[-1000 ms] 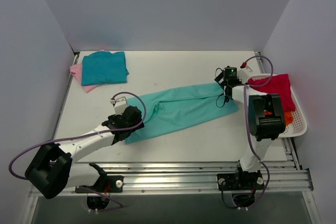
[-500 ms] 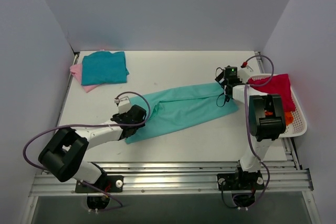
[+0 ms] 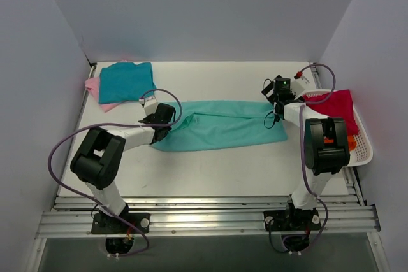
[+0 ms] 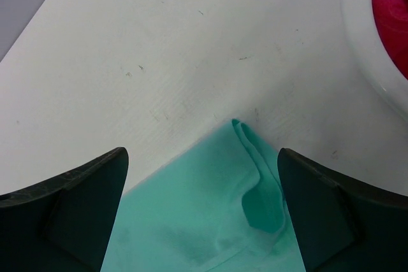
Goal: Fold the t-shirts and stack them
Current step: Fold the tshirt
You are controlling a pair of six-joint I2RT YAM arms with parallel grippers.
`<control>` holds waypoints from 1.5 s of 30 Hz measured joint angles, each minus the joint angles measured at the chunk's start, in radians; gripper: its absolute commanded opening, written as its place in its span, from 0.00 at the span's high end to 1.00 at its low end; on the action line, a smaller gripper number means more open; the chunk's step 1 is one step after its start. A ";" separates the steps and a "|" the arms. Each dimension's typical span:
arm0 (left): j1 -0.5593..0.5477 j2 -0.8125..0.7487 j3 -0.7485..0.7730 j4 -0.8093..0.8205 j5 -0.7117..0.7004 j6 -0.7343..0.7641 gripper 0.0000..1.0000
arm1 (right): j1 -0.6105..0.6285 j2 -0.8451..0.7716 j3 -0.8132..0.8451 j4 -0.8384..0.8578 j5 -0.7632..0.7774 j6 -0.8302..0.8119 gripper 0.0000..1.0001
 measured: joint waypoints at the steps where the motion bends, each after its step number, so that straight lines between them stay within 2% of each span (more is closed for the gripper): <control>1: 0.012 0.028 0.046 -0.017 0.001 0.019 0.98 | 0.000 0.000 0.001 0.002 -0.004 0.000 0.01; 4: 0.049 0.151 0.237 -0.054 0.018 0.082 0.98 | 0.000 0.000 0.010 0.006 -0.015 0.004 0.01; 11: 0.141 0.525 0.801 -0.132 0.137 0.222 0.98 | -0.001 0.000 0.044 0.038 -0.031 0.011 0.01; 15: 0.181 0.794 1.238 -0.247 0.257 0.292 0.98 | -0.005 0.000 0.045 0.066 -0.048 0.023 0.02; 17: 0.203 0.980 1.568 -0.348 0.353 0.317 0.98 | -0.006 0.002 0.045 0.091 -0.062 0.029 0.02; 18: 0.214 1.067 1.714 -0.360 0.399 0.325 0.89 | -0.005 0.003 0.045 0.103 -0.069 0.031 0.02; 19: 0.226 1.139 1.836 -0.366 0.457 0.331 0.72 | -0.005 0.005 0.045 0.113 -0.077 0.034 0.02; 20: 0.237 1.179 1.891 -0.348 0.518 0.334 0.45 | -0.005 0.006 0.045 0.125 -0.087 0.037 0.02; 21: 0.249 1.188 1.884 -0.318 0.577 0.337 0.16 | -0.005 0.008 0.044 0.139 -0.096 0.040 0.02; 22: 0.262 1.176 1.826 -0.236 0.636 0.329 0.06 | -0.005 0.008 0.043 0.156 -0.103 0.041 0.02; 24: 0.283 1.119 1.684 -0.056 0.727 0.304 0.06 | -0.004 0.010 0.036 0.195 -0.122 0.043 0.03; 27: 0.307 1.036 1.498 0.116 0.838 0.259 0.06 | -0.002 0.014 0.016 0.240 -0.143 0.044 0.03; 31: 0.330 0.869 1.192 0.348 0.919 0.169 0.06 | 0.002 0.017 -0.011 0.263 -0.159 0.041 0.03; 34: 0.336 0.664 0.938 0.473 0.912 0.143 0.06 | 0.004 0.013 -0.031 0.268 -0.160 0.036 0.03; 40: 0.325 0.227 0.657 0.604 0.870 0.133 0.06 | 0.008 -0.062 -0.085 0.238 -0.138 0.019 0.03; 43: 0.278 0.029 0.481 0.703 0.817 0.122 0.06 | 0.008 -0.132 -0.100 0.212 -0.109 0.013 0.03; 45: 0.224 -0.043 0.360 0.749 0.775 0.101 0.06 | 0.008 -0.188 -0.117 0.198 -0.088 0.009 0.02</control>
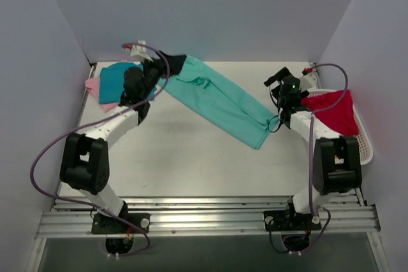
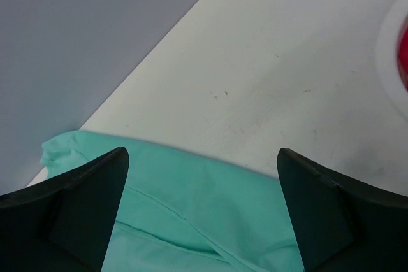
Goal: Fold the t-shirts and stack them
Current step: Fold the tshirt
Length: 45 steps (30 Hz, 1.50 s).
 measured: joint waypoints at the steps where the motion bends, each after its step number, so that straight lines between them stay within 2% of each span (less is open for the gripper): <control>1: -0.034 -0.014 -0.058 0.023 -0.025 -0.013 0.06 | 0.000 -0.029 -0.010 -0.006 0.010 -0.001 0.02; 6: -0.224 0.066 -0.265 -0.032 -0.185 -0.136 0.04 | 0.000 -0.163 -0.085 -0.018 0.048 0.004 0.02; 14: -0.438 0.179 -0.280 -0.098 -0.372 -0.332 0.04 | 0.000 -0.227 -0.120 -0.063 0.053 0.011 0.02; 22: -0.534 0.274 -0.166 -0.126 -0.500 -0.463 0.06 | 0.000 -0.377 -0.155 -0.128 0.090 0.009 0.02; 28: -0.570 0.349 -0.090 -0.174 -0.517 -0.526 0.06 | 0.000 -0.437 -0.155 -0.162 0.121 0.007 0.01; 33: -0.598 0.348 -0.090 -0.229 -0.543 -0.549 0.06 | -0.001 -0.447 -0.156 -0.181 0.135 0.005 0.01; 39: -0.689 0.280 -0.107 -0.350 -0.608 -0.562 0.06 | -0.001 -0.447 -0.169 -0.191 0.143 0.005 0.01; 45: -0.719 0.278 -0.103 -0.372 -0.606 -0.589 0.06 | -0.001 -0.447 -0.180 -0.195 0.157 0.005 0.01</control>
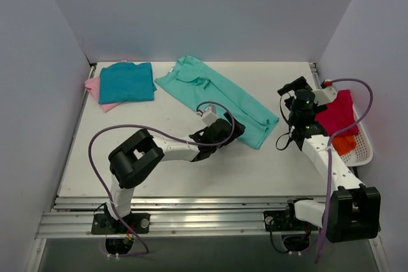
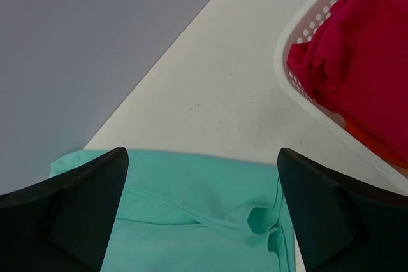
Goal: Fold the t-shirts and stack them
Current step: Fold the tshirt
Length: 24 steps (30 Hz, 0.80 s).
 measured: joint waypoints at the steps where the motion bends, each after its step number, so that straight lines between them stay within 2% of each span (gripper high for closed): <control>1: 0.000 0.012 0.008 -0.005 0.004 -0.002 0.06 | 0.000 0.000 0.000 -0.001 0.003 0.000 0.01; 9: 0.002 0.121 0.101 -0.025 0.035 -0.020 0.06 | -0.005 0.000 -0.005 -0.002 0.030 -0.008 0.01; 12: 0.003 0.146 0.131 -0.027 0.043 -0.018 0.00 | -0.008 0.000 -0.005 -0.002 0.034 -0.012 0.01; 13: 0.002 0.154 0.138 -0.022 0.047 -0.017 0.19 | -0.010 0.000 -0.005 -0.002 0.034 -0.012 0.00; 14: 0.003 0.160 0.148 -0.017 0.051 -0.021 0.32 | -0.011 0.000 -0.005 -0.002 0.034 -0.013 0.00; 15: 0.003 0.166 0.156 -0.015 0.058 -0.015 0.40 | -0.013 0.000 -0.005 -0.002 0.035 -0.013 0.00; 16: 0.006 0.173 0.160 -0.011 0.069 -0.007 0.54 | -0.013 0.000 -0.005 -0.002 0.037 -0.014 0.00; 18: 0.011 0.192 0.164 0.000 0.097 -0.001 0.65 | -0.014 0.000 -0.005 -0.002 0.038 -0.016 0.00; 19: 0.013 0.205 0.165 0.005 0.113 0.002 0.77 | -0.015 0.000 -0.005 -0.002 0.038 -0.016 0.00; 20: 0.015 0.214 0.166 0.008 0.123 -0.001 0.82 | -0.018 0.000 -0.005 -0.002 0.038 -0.017 0.00; 23: 0.023 0.245 0.169 0.032 0.164 -0.001 0.98 | -0.027 0.000 -0.010 -0.001 0.039 -0.019 0.00; 24: 0.026 0.247 0.175 0.034 0.175 0.000 0.98 | -0.029 0.000 -0.013 -0.001 0.039 -0.019 0.00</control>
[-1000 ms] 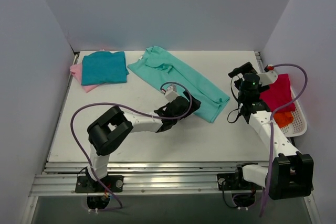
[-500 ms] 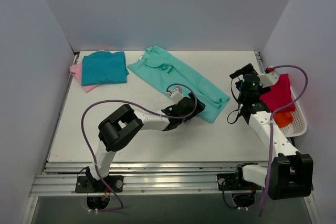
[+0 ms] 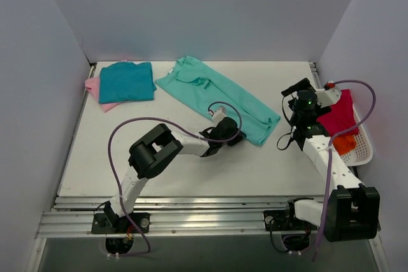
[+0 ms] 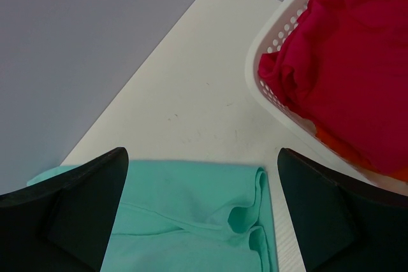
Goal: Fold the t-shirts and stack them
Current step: Fold the tshirt
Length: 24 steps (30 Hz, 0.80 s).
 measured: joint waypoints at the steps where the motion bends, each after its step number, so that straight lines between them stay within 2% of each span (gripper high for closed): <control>1: 0.001 0.002 0.005 0.000 0.011 0.004 0.98 | -0.002 0.000 -0.004 0.000 0.000 0.000 0.00; 7: 0.013 0.010 0.000 0.031 0.043 0.016 0.98 | -0.009 0.000 -0.013 0.001 -0.001 0.000 0.00; 11: 0.029 -0.034 -0.085 0.071 0.059 0.046 0.98 | -0.010 0.001 -0.016 0.005 -0.005 0.002 0.00; 16: 0.074 -0.254 -0.308 -0.006 0.009 0.128 0.98 | -0.009 0.021 -0.022 0.045 -0.035 0.010 0.01; 24: 0.066 -0.744 -0.602 -0.247 -0.208 0.182 0.98 | 0.027 0.070 -0.053 0.106 -0.097 0.030 0.02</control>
